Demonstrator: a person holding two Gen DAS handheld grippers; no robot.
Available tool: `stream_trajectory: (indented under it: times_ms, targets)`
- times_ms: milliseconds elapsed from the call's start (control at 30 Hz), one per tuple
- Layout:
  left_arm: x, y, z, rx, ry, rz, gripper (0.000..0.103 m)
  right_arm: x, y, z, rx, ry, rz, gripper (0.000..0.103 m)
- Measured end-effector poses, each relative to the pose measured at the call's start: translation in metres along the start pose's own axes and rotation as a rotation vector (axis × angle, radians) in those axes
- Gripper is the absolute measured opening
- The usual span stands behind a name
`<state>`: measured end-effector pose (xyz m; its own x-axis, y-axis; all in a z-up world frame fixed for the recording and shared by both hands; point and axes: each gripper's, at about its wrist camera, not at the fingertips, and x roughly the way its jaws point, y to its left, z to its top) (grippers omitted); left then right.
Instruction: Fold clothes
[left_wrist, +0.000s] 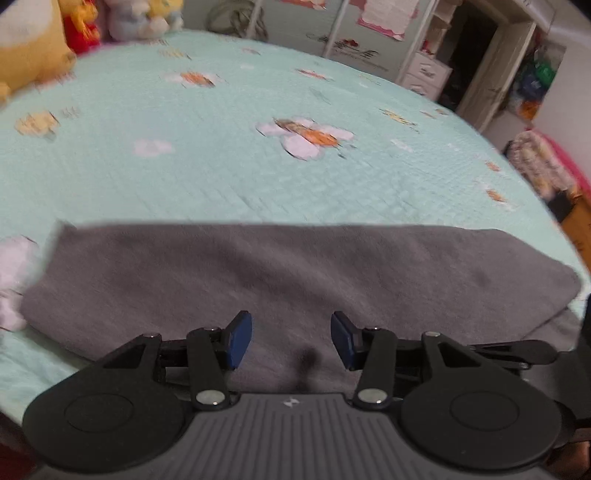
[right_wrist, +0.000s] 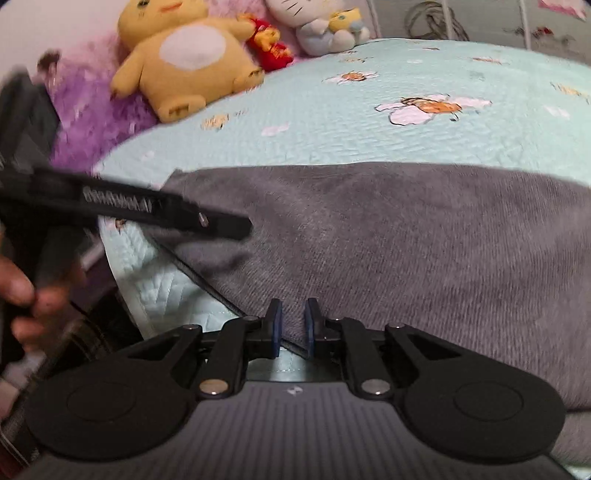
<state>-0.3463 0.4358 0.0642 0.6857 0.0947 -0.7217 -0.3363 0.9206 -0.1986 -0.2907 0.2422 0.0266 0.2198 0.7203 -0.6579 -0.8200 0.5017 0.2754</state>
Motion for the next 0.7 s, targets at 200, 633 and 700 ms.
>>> stream_trajectory:
  times_ms: [200, 633, 700]
  targets:
    - [0.016, 0.024, -0.008, -0.003, 0.078, 0.16, 0.053, 0.003, -0.003, 0.012, 0.081, 0.05, -0.002, 0.013]
    - [0.021, 0.021, -0.011, 0.027, 0.065, 0.16, 0.058, 0.017, 0.018, 0.016, 0.069, 0.036, 0.011, 0.014]
    - [0.02, 0.021, -0.012, 0.034, 0.063, 0.159, 0.059, 0.017, 0.023, 0.017, 0.054, 0.044, -0.003, 0.015]
